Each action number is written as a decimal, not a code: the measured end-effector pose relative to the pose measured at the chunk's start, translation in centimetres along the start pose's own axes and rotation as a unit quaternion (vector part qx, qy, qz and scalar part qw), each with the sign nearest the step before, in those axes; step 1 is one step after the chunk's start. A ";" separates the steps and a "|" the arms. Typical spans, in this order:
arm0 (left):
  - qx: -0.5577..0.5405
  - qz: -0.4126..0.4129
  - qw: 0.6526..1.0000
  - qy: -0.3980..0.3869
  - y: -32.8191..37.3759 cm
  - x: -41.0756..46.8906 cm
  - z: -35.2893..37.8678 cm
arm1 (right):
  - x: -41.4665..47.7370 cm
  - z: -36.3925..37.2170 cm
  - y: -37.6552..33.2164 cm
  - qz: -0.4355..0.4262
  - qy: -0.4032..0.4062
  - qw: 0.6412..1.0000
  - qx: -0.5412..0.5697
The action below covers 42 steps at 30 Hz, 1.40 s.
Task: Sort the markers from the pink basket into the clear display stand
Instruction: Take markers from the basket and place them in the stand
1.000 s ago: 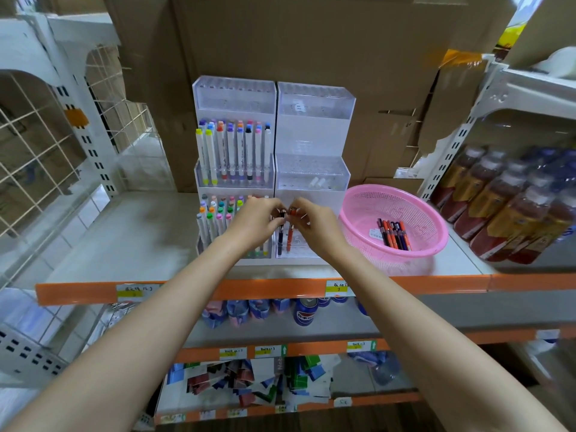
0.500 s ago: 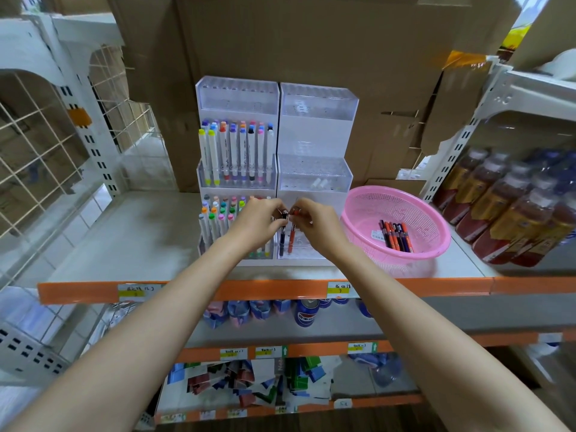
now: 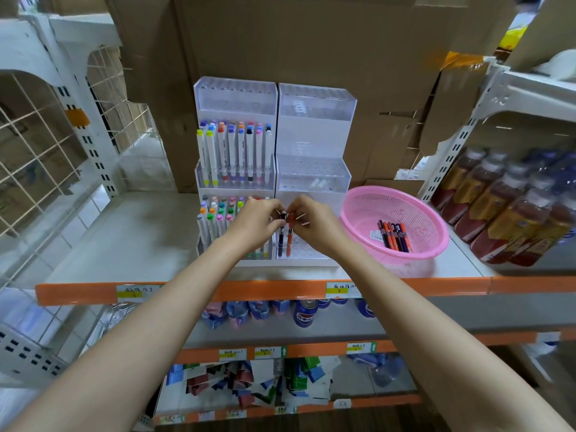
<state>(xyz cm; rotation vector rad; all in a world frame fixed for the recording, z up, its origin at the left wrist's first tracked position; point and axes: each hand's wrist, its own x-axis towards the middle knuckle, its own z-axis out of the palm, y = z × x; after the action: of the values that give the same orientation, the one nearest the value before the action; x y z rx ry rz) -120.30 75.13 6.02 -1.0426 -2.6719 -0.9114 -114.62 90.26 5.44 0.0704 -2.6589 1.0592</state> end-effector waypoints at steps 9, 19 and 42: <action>-0.014 0.002 1.000 -0.002 0.1 -0.1 -0.1 | 0.3 -0.4 0.3 0.028 -0.003 0.998 0.053; -0.001 0.013 1.000 -0.025 0.1 0.2 -0.6 | 0.2 -0.5 0.2 0.033 0.018 0.995 0.090; 0.079 0.129 0.988 -0.033 2.2 1.4 -1.1 | -1.0 -3.2 1.0 0.007 0.046 0.998 -0.048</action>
<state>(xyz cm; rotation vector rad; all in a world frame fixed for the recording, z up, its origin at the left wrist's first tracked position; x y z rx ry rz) -120.01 76.59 8.45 -1.3593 -2.5299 -0.6149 -113.03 93.15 6.71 -0.0165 -2.6249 0.9151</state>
